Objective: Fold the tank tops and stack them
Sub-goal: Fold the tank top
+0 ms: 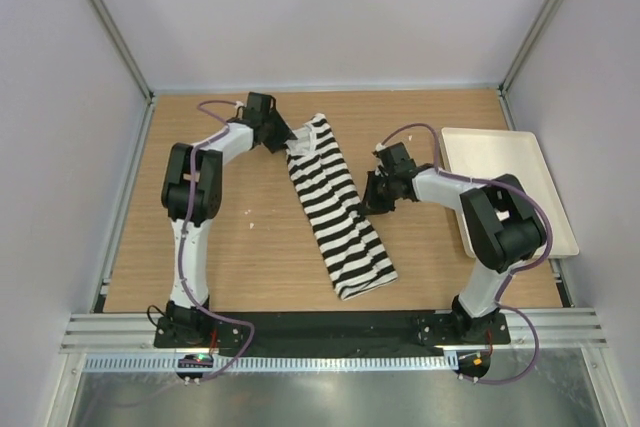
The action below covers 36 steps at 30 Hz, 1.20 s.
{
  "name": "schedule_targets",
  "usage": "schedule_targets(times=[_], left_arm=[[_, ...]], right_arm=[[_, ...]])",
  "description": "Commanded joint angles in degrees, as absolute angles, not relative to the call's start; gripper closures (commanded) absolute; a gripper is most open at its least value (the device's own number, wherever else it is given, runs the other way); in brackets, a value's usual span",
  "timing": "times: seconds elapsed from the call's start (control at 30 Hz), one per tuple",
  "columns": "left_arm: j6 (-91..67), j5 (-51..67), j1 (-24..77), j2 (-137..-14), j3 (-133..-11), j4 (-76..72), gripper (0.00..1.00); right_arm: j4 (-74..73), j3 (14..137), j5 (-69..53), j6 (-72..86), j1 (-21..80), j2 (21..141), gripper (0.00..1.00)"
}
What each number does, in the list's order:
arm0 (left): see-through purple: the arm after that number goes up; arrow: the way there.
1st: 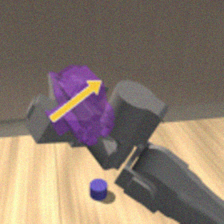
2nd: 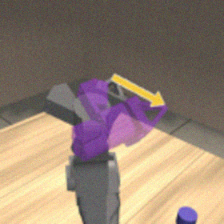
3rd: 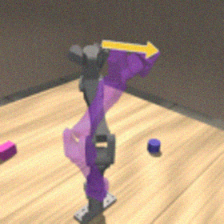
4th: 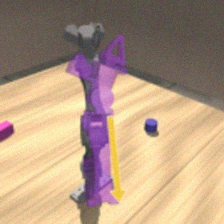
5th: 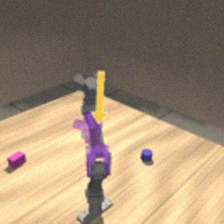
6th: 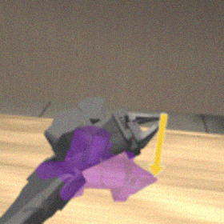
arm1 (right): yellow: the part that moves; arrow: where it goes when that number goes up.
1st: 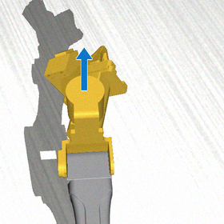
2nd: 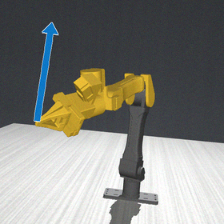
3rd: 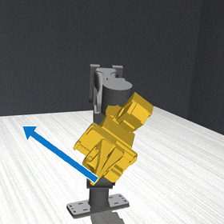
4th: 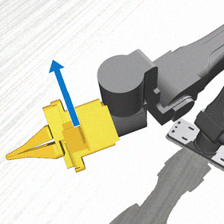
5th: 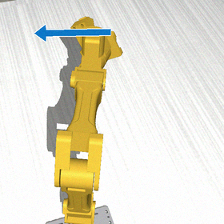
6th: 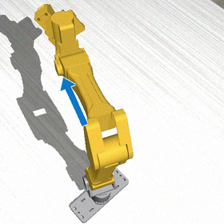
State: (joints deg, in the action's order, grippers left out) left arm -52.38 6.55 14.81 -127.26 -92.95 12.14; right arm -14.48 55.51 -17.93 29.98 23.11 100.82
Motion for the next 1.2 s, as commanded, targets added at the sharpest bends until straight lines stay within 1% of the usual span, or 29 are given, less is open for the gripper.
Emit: schedule_targets(times=[0.0,0.07,0.1,0.13,0.17,0.2,0.23,0.27,0.33,0.37,0.43,0.5,0.6,0.67,0.77,0.87,0.97,1.03,1.07,1.1,1.13,1.17], left_arm=[[-52.82,6.94,15.29,-132.61,-103.86,16.52,0.58],[-52.12,7.03,15.64,-137.08,-109.4,19.42,0.58],[-51.95,7.64,15.73,-138.07,-113.77,19.68,0.57],[-51.86,7.82,15.73,-138.86,-115.65,20.73,0.56],[-50.99,7.82,15.73,-139.65,-118.54,21.53,0.5],[-50.37,7.13,15.65,-139.57,-119.35,22.32,0.46],[-49.49,6.34,15.64,-138.87,-119.44,23.28,0.43],[-48.26,5.63,15.56,-137.04,-118.31,23.73,0.38],[-46.94,4.22,15.21,-134.22,-115.85,23.99,0.34],[-46.41,4.22,15.03,-132.9,-112.71,23.91,0.32],[-44.92,4.22,14.77,-128.16,-108.83,23.73,0.32],[-43.77,4.92,14.77,-122.82,-101.63,22.42,0.31],[-44.38,7.29,14.85,-115.52,-90.03,17.87,0.33],[-44.91,8.26,14.85,-113.04,-83.36,15.92,0.34],[-45.79,10.89,15.2,-109.35,-77.88,14.33,0.38],[-45.53,10.73,17.21,-105.57,-72.71,13.62,0.45],[-45.26,9.58,20.02,-100.75,-66.99,13.53,0.47],[-45.0,7.57,21.35,-98.1,-62.78,13.8,0.47],[-45.17,7.21,22.4,-95.65,-61.27,13.97,0.47],[-45.0,6.77,22.85,-94.67,-59.95,13.97,0.48],[-45.0,6.68,23.11,-93.79,-57.51,14.06,0.49],[-45.17,6.77,23.46,-92.74,-56.26,14.15,0.5]], right_arm=[[-12.66,54.67,-17.41,33.31,27.85,97.38,0.89],[-12.31,54.93,-17.14,34.27,30.32,97.47,0.85],[-12.3,55.11,-17.05,34.36,30.5,97.73,0.76],[-12.39,55.28,-16.62,34.54,30.5,97.91,0.73],[-13.0,55.54,-15.05,34.45,30.32,97.91,0.7],[-13.53,55.81,-14.33,33.93,30.32,97.82,0.63],[-14.23,56.42,-13.8,33.58,29.97,97.74,0.6],[-14.24,56.6,-13.62,33.4,29.01,97.73,0.55],[-13.63,57.3,-14.58,33.14,27.52,97.91,0.54],[-13.36,57.83,-15.46,33.05,25.68,98.87,0.54],[-12.57,60.19,-17.83,32.87,24.27,100.36,0.54],[-12.31,62.48,-19.68,32.61,23.29,103.35,0.54],[-12.04,69.32,-21.87,32.43,22.5,108.71,0.54],[-11.6,71.97,-23.2,33.3,21.89,111.61,0.54],[-10.46,76.37,-24.34,35.06,20.22,116.18,0.53],[-9.93,80.67,-23.3,35.86,19.07,119.7,0.53],[-10.37,85.68,-23.29,36.56,17.93,123.57,0.54],[-10.02,88.15,-22.94,37.7,17.23,125.93,0.6],[-9.32,88.59,-22.68,38.23,16.97,126.47,0.69],[-8.53,89.2,-22.5,39.19,16.7,127.17,0.75],[-7.92,89.64,-22.06,39.63,16.18,127.7,0.87],[-7.65,90.08,-21.8,40.33,16.08,128.92,0.92]])
